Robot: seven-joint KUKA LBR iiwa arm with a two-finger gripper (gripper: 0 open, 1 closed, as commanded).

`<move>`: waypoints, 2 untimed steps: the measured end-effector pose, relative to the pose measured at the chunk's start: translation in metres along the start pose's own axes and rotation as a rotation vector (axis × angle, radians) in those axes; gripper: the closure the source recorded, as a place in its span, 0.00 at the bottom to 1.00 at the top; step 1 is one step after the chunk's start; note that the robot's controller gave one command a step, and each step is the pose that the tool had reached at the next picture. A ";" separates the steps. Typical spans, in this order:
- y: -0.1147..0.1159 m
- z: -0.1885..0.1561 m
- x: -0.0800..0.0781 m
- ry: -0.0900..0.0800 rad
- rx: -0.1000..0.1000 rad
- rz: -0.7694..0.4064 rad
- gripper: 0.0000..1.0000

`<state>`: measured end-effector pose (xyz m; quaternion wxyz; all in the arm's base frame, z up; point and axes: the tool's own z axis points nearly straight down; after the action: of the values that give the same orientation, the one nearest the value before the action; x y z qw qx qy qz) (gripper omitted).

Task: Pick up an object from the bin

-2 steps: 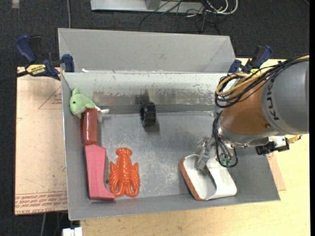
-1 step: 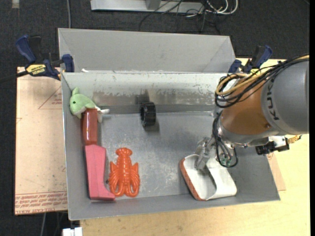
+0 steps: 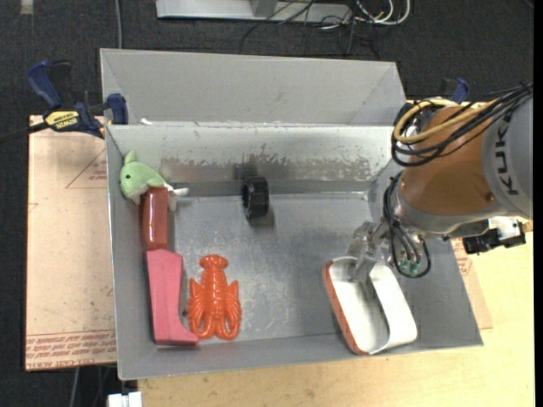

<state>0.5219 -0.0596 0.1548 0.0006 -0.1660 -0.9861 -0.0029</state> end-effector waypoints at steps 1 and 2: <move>0.003 -0.044 -0.009 -0.007 -0.003 0.011 1.00; 0.006 -0.144 -0.003 0.000 0.000 0.063 1.00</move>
Offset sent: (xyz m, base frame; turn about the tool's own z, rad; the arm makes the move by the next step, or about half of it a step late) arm 0.0036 0.0047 0.1811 0.0822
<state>0.5271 -0.0562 0.2985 0.0008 -0.1968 -0.9804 -0.0029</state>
